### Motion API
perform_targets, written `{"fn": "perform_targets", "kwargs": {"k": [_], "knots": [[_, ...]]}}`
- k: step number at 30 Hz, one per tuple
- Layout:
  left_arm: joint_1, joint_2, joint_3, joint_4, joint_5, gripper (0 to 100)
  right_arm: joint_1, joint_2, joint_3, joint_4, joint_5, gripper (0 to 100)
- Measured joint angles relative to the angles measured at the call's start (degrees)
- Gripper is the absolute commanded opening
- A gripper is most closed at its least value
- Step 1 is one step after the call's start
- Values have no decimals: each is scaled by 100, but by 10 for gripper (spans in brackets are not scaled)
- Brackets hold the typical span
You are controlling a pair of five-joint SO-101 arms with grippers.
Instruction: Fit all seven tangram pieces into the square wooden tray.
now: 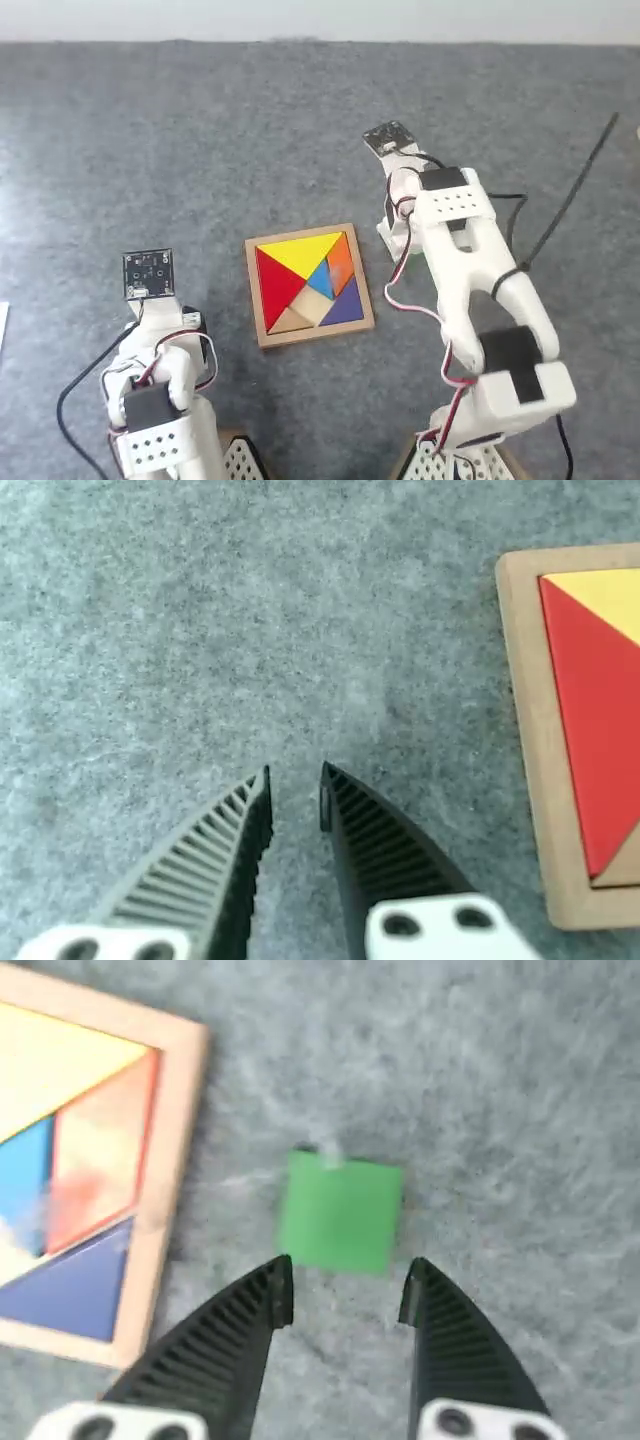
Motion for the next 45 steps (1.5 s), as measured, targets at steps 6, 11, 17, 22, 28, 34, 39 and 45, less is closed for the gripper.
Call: {"fn": "perform_targets", "kwargs": {"k": [6,11,17,22,28,34,39,45], "knots": [[0,0,0,0,0,80,-448,-466,0,246,97,177],[0,0,0,0,0,80,-211,-246,114,-105,97,221],[0,0,0,0,0,80,-158,642,114,-246,-571,282],[0,0,0,0,0,80,-466,738,114,-264,-642,246],[0,0,0,0,0,80,-334,756,114,-492,-651,242],[0,0,0,0,0,80,-141,1336,-79,-615,-651,242],[0,0,0,0,0,80,-88,1776,-580,-396,-651,241],[0,0,0,0,0,80,-70,1811,-677,-360,-659,115]]}}
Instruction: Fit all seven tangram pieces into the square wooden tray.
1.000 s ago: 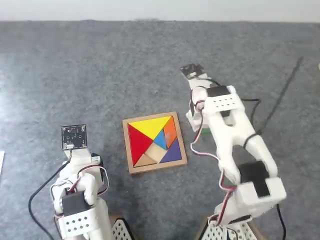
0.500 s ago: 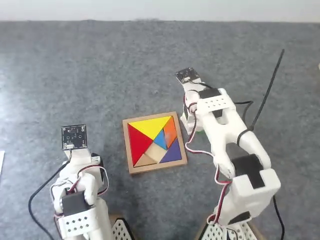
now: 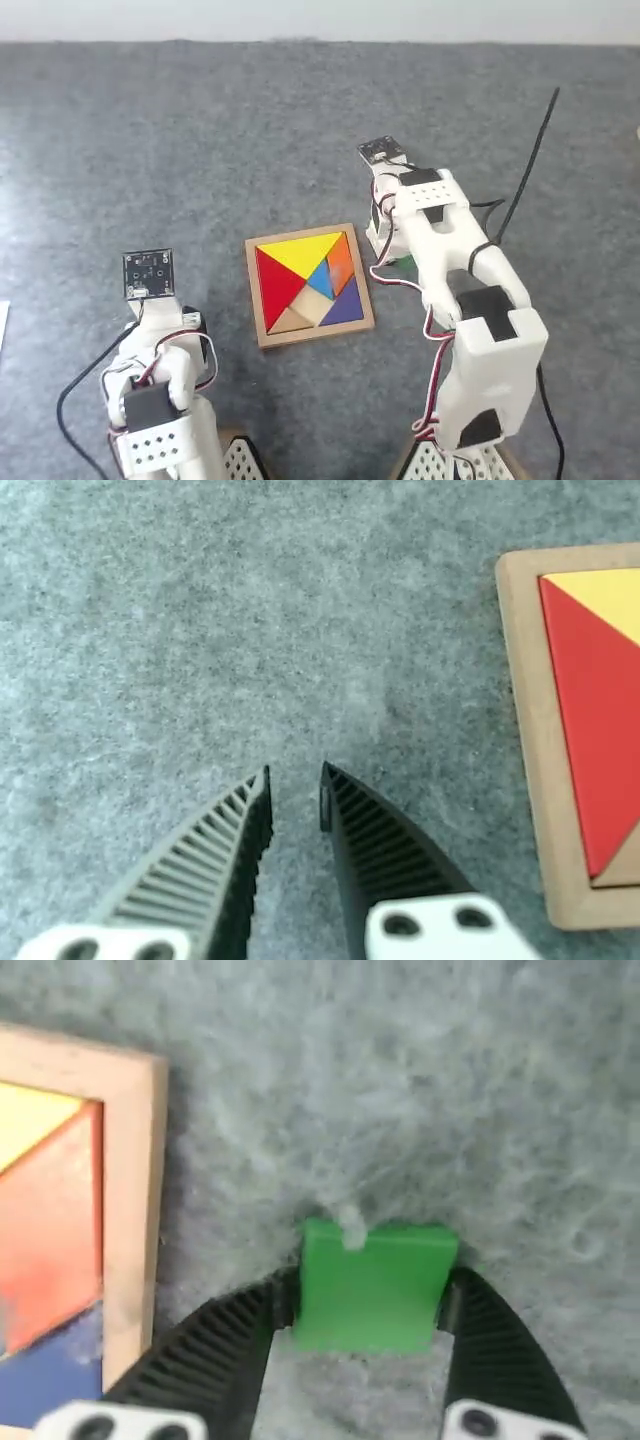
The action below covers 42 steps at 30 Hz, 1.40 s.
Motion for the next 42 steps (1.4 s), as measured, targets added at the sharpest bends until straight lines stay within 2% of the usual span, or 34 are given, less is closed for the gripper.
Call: {"fn": "perform_targets", "kwargs": {"k": [2,5,12,15,26,33,38,42], "knots": [[0,0,0,0,0,80,53,0,-18,0,0,56],[0,0,0,0,0,80,185,0,-70,0,0,18],[0,0,0,0,0,80,325,9,-141,132,9,9],[0,0,0,0,0,80,325,-193,-141,185,316,9],[0,0,0,0,0,80,325,-1943,510,299,651,10],[0,0,0,0,0,80,237,-3226,413,589,721,12],[0,0,0,0,0,80,-202,-3771,-246,1187,782,12],[0,0,0,0,0,80,-958,-3807,-563,1653,879,12]]}}
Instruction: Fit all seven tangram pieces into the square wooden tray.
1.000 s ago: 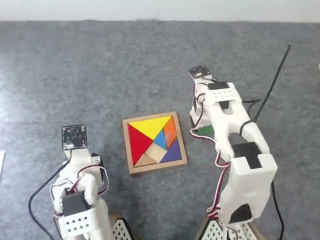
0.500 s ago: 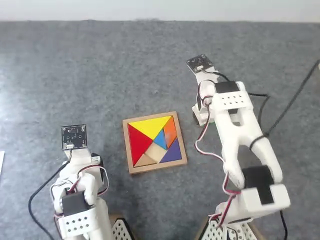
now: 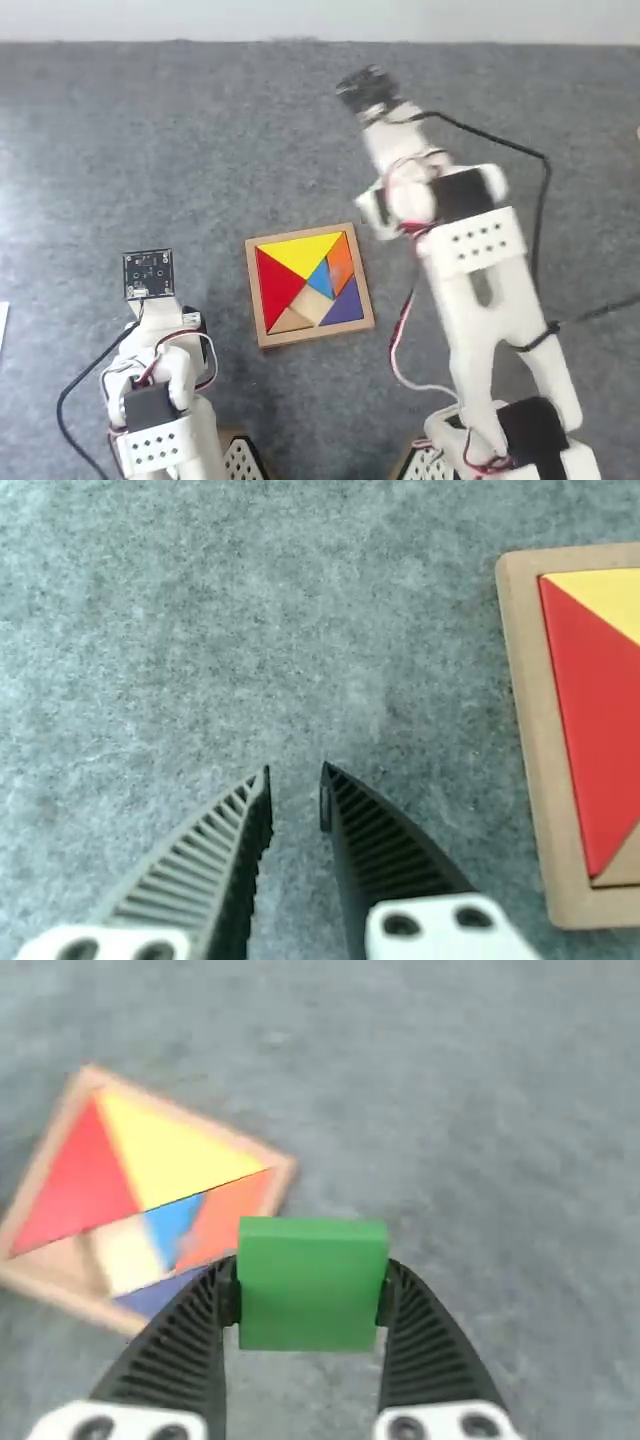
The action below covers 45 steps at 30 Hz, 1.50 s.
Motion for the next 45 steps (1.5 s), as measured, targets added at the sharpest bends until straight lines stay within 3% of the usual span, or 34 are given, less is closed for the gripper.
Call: {"fn": "perform_targets", "kwargs": {"k": [5,13,24,45], "knots": [[0,0,0,0,0,80,-1081,396,237,123,862,12],[0,0,0,0,0,80,-2040,1934,976,-1037,949,12],[0,0,0,0,0,80,-2092,2699,976,-1275,475,16],[0,0,0,0,0,80,-2048,2699,976,-1257,-88,262]]}}
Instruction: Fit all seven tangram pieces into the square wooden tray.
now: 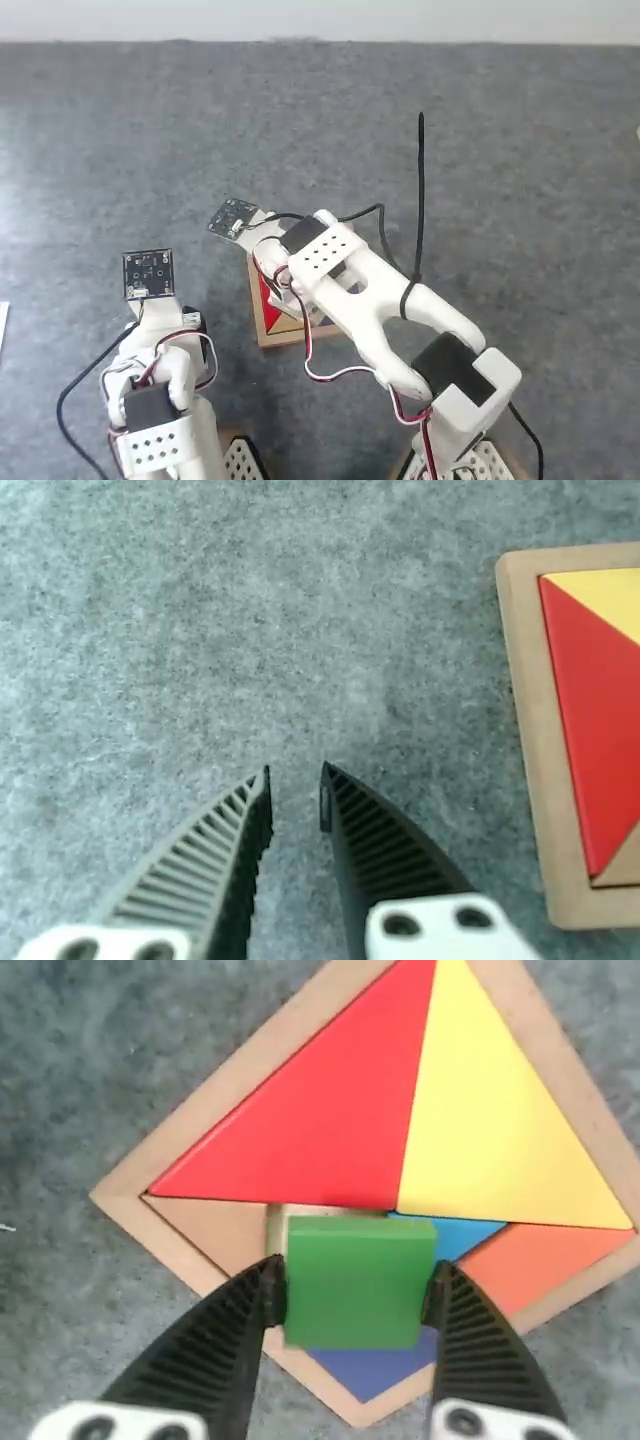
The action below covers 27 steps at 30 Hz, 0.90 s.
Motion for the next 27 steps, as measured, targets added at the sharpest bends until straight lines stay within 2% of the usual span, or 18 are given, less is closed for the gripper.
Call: {"fn": "perform_targets", "kwargs": {"k": [10,16,20,27], "knots": [[0,0,0,0,0,80,-97,0,0,105,0,244],[0,0,0,0,0,80,35,-88,-9,105,0,7],[0,0,0,0,0,80,70,-105,114,62,0,41],[0,0,0,0,0,80,220,396,193,-404,-35,17]]}}
